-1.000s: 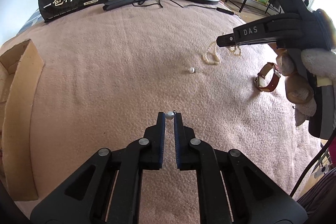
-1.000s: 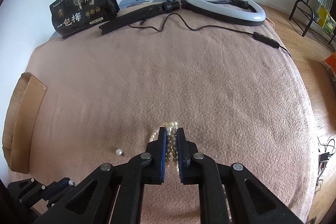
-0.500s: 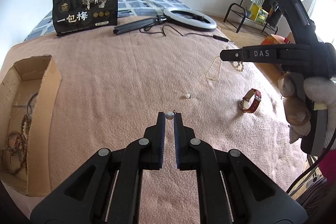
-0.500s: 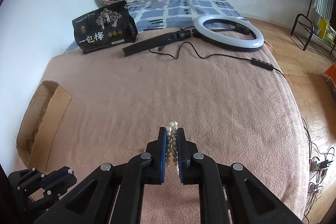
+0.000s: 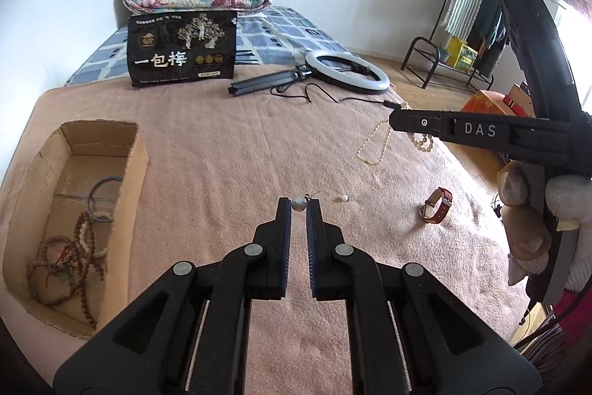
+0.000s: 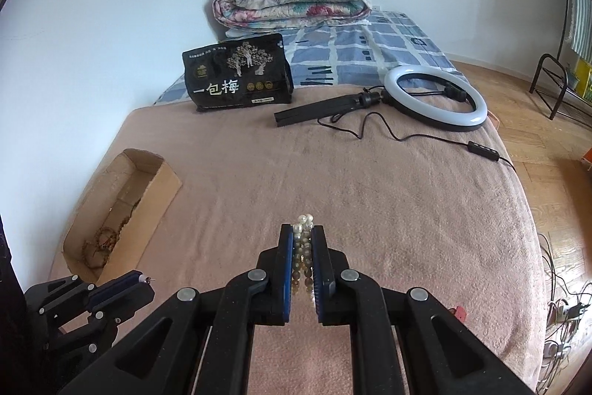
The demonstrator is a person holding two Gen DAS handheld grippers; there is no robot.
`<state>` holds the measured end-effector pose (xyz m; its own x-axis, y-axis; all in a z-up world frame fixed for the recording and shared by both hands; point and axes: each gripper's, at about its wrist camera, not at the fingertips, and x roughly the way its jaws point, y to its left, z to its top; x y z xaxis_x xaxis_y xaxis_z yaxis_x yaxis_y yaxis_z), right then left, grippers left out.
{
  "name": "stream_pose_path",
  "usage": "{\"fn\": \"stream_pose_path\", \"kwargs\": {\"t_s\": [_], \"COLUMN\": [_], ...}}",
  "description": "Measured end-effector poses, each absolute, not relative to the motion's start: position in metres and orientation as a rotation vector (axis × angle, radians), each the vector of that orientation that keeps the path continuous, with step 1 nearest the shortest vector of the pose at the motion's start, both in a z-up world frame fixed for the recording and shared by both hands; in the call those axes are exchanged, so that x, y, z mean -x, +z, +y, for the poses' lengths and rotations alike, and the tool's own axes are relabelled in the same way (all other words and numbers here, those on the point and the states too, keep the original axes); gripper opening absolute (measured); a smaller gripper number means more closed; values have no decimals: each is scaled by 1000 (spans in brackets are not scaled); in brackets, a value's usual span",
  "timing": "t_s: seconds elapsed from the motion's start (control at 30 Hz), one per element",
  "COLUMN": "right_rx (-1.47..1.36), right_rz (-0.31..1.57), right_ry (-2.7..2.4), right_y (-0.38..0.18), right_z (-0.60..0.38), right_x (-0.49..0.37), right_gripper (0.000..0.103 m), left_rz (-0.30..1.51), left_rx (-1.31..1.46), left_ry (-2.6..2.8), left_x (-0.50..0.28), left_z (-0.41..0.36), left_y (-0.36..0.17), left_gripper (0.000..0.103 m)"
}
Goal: Organize jewelry
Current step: 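Carry the pearl earring and pearl necklace in both tools over the box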
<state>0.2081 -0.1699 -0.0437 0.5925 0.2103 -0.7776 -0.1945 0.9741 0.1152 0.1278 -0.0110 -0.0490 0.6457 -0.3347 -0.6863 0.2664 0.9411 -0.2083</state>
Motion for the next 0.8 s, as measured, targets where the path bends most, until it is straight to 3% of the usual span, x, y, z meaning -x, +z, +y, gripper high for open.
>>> {"fn": "stream_pose_path", "kwargs": {"t_s": [0.8], "right_rx": [13], "right_rz": [852], "right_ry": [438], "right_y": [-25], "right_z": [-53], "right_x": [-199], "right_gripper": [7], "left_rz": [725], "left_rx": [147], "left_ry": [-165], "left_x": [-110], "left_z": [93], "left_y": [-31], "left_gripper": [6]}}
